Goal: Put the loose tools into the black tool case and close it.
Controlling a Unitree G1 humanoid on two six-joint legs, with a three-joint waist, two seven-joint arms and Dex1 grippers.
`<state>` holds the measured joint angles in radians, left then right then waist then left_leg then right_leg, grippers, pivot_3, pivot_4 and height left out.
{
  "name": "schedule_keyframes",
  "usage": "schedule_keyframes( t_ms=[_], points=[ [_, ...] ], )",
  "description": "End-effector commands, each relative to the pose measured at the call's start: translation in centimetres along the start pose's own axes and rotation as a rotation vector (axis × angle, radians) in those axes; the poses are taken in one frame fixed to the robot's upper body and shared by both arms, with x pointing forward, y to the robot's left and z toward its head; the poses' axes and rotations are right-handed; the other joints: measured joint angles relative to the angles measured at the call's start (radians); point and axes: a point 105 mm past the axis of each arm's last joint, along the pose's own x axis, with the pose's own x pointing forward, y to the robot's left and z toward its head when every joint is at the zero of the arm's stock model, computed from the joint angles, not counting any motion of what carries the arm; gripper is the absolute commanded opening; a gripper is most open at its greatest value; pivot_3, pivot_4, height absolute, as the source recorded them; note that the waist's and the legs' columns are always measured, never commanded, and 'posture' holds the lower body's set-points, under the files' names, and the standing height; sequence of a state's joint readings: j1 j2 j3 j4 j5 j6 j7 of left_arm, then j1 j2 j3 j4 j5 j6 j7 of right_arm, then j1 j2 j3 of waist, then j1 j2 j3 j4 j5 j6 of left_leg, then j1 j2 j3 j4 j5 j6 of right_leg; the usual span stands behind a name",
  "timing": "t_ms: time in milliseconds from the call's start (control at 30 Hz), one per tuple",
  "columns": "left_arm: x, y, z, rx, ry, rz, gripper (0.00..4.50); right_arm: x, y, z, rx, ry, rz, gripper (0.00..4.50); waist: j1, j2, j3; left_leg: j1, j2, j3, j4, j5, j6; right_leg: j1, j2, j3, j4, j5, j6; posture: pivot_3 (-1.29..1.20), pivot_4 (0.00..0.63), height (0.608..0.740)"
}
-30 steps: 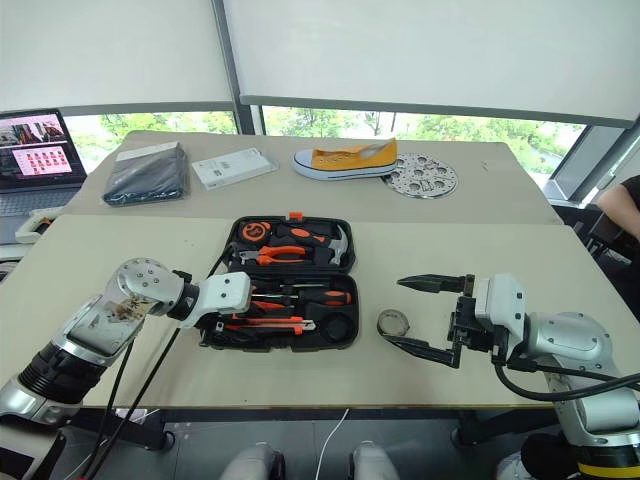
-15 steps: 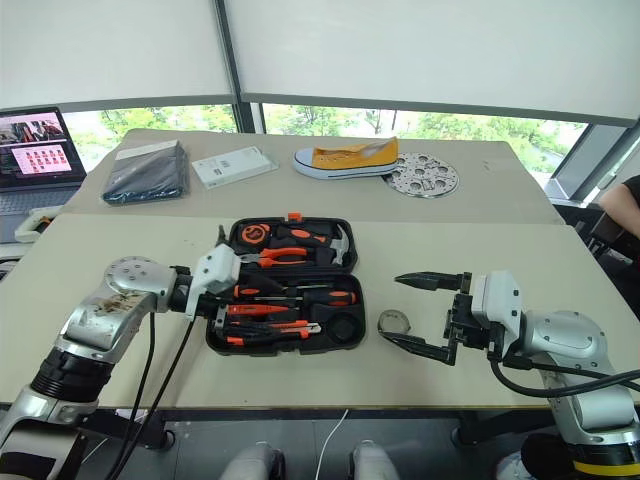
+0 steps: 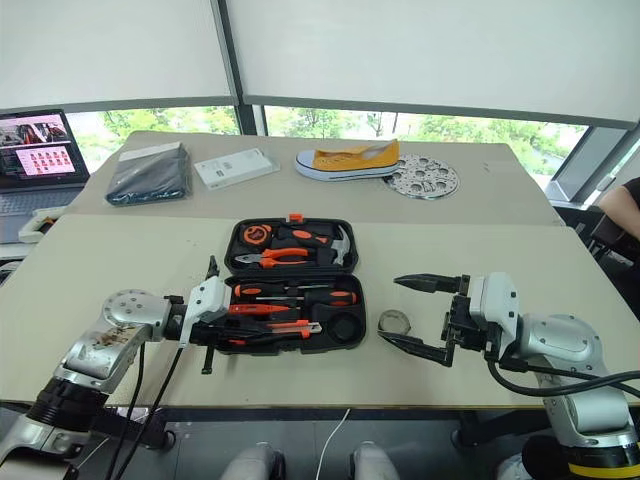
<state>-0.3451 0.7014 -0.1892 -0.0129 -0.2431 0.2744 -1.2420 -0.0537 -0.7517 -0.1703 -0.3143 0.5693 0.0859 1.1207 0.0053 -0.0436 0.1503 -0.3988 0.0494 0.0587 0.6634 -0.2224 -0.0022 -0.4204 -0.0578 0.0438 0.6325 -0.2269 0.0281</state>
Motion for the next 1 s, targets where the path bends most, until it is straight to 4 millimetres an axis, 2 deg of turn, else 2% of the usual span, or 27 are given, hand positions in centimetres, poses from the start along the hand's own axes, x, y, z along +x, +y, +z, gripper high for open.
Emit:
schedule_keyframes(
  t_ms=[33,167,300,467,567,733,1000],
  points=[
    [0.9,-0.8,-2.7,-0.113,0.112,0.001,0.06,-0.1,-0.1,0.4,-0.021,-0.008,-0.015,4.5,0.0,0.002,-0.002,0.0,0.0,0.0,0.0,0.0,0.0,0.0,0.0,0.0,0.0,0.0,0.0,0.0,0.15,0.74],
    [1.8,-1.0,-3.6,-0.183,0.146,0.024,0.06,0.0,0.0,0.3,-0.017,-0.011,-0.018,4.5,0.005,0.008,-0.006,0.002,0.0,0.0,0.0,0.0,0.0,0.002,0.0,0.0,0.0,0.0,0.0,0.0,0.15,0.74],
    [1.9,-0.9,-2.7,-0.19,0.09,0.033,0.06,-0.1,-0.1,0.3,-0.016,-0.013,-0.025,4.5,0.01,0.011,-0.008,0.009,-0.001,0.0,0.0,0.0,0.0,0.01,-0.001,0.0,-0.001,-0.004,-0.005,0.0,0.15,0.74],
    [0.5,0.1,1.2,-0.143,-0.148,0.052,0.06,-0.6,-0.2,0.2,-0.008,-0.01,-0.042,4.5,0.007,0.011,-0.008,0.013,-0.001,0.0,0.0,0.0,0.0,0.015,-0.001,0.0,-0.003,-0.004,-0.005,0.0,0.15,0.74],
    [-0.4,0.8,2.4,-0.108,-0.211,0.086,0.06,-0.9,-0.2,0.1,-0.002,-0.009,-0.056,4.5,0.005,0.01,-0.007,0.008,0.0,0.0,0.0,0.0,0.0,0.01,-0.001,0.0,-0.002,-0.004,-0.004,0.0,0.15,0.74],
    [0.6,1.3,0.3,-0.139,-0.081,0.119,0.06,-0.7,0.0,-0.2,0.005,-0.012,-0.058,4.5,0.004,0.01,-0.007,-0.002,-0.001,0.0,0.0,0.0,0.0,-0.001,0.0,0.001,-0.001,0.0,0.001,0.0,0.15,0.74],
    [1.7,0.5,-1.8,-0.186,0.005,0.062,0.06,-0.7,-0.1,-0.4,0.009,-0.009,-0.067,4.5,0.006,0.01,-0.007,-0.002,-0.001,0.0,0.0,0.0,0.0,0.0,0.0,0.001,-0.002,-0.001,0.001,0.0,0.15,0.74]
  ],
)
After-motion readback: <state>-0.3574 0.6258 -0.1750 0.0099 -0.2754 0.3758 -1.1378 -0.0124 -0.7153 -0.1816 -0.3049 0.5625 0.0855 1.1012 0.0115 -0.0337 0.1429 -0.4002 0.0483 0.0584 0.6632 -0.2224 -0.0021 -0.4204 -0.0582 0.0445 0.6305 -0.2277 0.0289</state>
